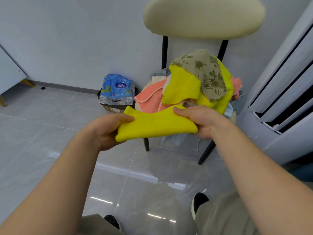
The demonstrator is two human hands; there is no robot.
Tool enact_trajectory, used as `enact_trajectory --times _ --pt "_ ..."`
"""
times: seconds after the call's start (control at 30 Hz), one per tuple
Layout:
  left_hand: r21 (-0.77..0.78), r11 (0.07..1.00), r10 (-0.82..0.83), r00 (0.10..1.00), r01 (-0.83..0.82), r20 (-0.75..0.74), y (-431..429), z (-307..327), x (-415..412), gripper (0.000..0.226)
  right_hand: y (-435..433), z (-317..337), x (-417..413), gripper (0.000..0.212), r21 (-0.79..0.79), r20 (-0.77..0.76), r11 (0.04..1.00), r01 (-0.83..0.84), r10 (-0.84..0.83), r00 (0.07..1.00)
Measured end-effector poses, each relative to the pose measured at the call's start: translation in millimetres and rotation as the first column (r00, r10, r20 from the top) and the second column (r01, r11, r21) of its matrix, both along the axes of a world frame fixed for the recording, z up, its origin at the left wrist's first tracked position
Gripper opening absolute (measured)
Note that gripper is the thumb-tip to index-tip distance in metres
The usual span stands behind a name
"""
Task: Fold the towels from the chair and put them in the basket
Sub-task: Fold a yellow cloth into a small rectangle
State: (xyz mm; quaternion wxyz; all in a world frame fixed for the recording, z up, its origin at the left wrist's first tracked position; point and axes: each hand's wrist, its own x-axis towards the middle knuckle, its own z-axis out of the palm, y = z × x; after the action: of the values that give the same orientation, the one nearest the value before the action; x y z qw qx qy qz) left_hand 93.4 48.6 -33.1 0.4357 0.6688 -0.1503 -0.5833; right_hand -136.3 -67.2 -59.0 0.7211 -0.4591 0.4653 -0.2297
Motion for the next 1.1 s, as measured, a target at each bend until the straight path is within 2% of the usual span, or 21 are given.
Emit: enact_trajectory --times 0.1,0.2,0.27,0.33,0.37,0.43,0.47,0.57,0.7,0.9,1.0,1.1 --pt "0.005 0.999 0.035 0.997 -0.035 -0.068 1 0 5 0.012 -1 3 -6 0.046 0.055 0.076 0.995 -0.086 0.082 0.994" --pt "-0.039 0.999 0.023 0.994 -0.028 -0.109 1 -1 9 0.009 2 8 -7 0.045 0.047 0.078 0.989 -0.141 0.137 0.988" --pt "-0.156 0.988 -0.021 0.994 0.005 -0.105 1 1 13 0.018 2 15 -8 0.043 0.001 0.136 0.992 -0.127 0.126 0.983" --pt "-0.343 0.938 -0.073 0.995 0.046 -0.065 1 5 17 0.036 0 26 -12 0.039 -0.057 0.297 0.995 -0.081 0.094 0.95" --pt "-0.429 0.902 -0.075 0.996 0.05 -0.042 1 8 16 0.038 0 30 -14 0.035 -0.086 0.367 0.995 -0.051 0.079 0.927" --pt "-0.535 0.843 -0.07 0.998 0.054 -0.009 3 13 14 0.036 -1 34 -16 0.026 -0.15 0.401 0.989 -0.018 0.077 0.913" --pt "-0.556 0.829 -0.064 0.998 0.057 0.008 3 15 10 0.04 -1 34 -16 0.028 -0.171 0.382 0.985 -0.011 0.077 0.921" --pt "-0.555 0.83 -0.041 0.999 0.048 0.025 2 13 5 0.053 -1 30 -14 0.046 -0.153 0.339 0.988 0.003 0.05 0.939" --pt "-0.534 0.845 -0.062 0.995 0.01 -0.078 1 16 4 0.049 3 35 -14 0.032 -0.121 0.306 0.993 -0.004 0.041 0.951" --pt "-0.544 0.836 -0.091 0.958 -0.074 -0.271 1 16 1 0.058 5 38 -12 0.03 -0.03 0.377 0.998 0.051 -0.036 0.926" --pt "-0.521 0.845 -0.049 0.953 -0.121 -0.301 0 15 2 0.045 4 38 -13 0.031 -0.012 0.36 0.999 0.044 -0.037 0.932" --pt "-0.438 0.891 -0.035 0.946 -0.116 -0.323 -1 10 8 0.032 3 34 -12 0.035 -0.026 0.236 0.999 0.044 -0.037 0.971"
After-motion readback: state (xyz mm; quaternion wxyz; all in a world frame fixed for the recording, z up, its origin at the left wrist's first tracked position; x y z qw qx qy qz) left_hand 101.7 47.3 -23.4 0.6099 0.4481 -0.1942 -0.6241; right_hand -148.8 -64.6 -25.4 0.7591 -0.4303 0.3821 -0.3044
